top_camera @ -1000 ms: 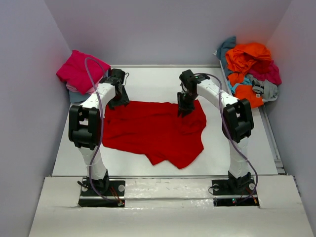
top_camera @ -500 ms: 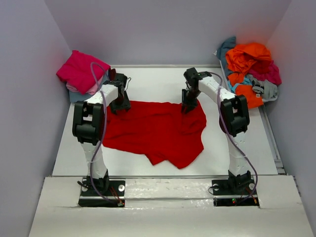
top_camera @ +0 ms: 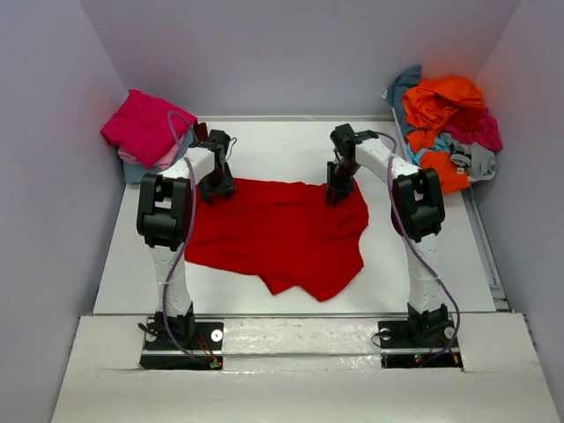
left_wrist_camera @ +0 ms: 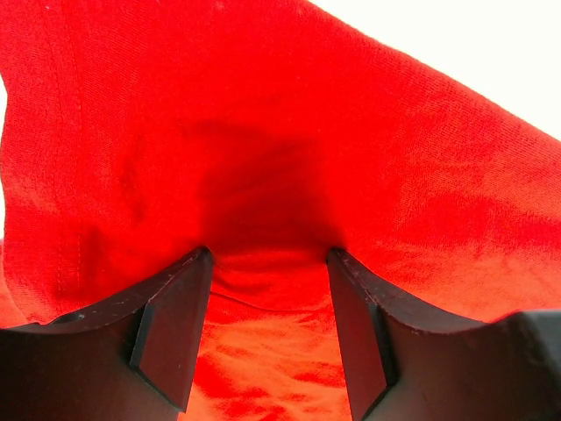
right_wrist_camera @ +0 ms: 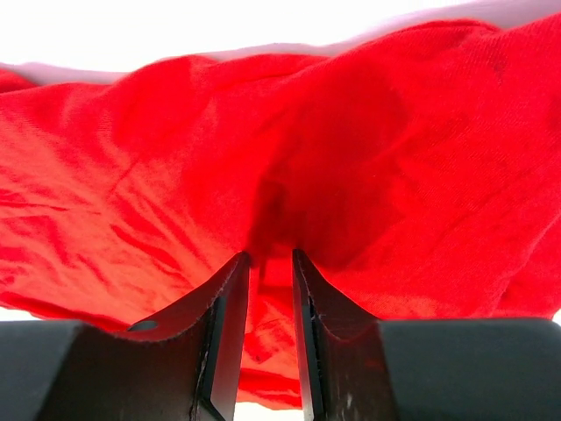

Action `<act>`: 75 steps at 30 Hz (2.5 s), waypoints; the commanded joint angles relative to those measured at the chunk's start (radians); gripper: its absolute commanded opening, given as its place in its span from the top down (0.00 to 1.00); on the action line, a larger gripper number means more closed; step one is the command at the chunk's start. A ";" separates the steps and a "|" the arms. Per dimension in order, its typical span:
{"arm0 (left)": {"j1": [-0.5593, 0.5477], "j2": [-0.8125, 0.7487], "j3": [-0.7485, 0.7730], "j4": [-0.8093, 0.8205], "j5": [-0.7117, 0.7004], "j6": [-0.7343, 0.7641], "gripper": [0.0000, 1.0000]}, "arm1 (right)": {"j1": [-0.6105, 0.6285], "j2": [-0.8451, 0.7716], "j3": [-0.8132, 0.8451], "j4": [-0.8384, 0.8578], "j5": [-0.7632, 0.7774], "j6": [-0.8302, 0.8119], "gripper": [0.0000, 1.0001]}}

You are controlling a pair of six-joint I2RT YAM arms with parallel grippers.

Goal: Fold and stack the t-shirts
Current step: Fold the tshirt

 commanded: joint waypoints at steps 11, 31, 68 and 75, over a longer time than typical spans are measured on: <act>-0.005 0.020 0.022 -0.014 0.000 -0.006 0.33 | -0.004 -0.260 -0.295 0.036 0.022 -0.010 0.68; -0.005 0.013 0.037 -0.019 -0.003 0.007 0.33 | -0.004 -0.329 -0.331 0.046 0.057 0.013 0.68; -0.005 -0.007 0.160 -0.114 -0.055 0.004 0.33 | -0.069 -0.077 -0.060 0.114 0.051 0.129 0.68; -0.005 0.054 0.186 -0.118 -0.051 -0.005 0.33 | -0.069 -0.099 -0.163 0.155 0.027 0.139 0.68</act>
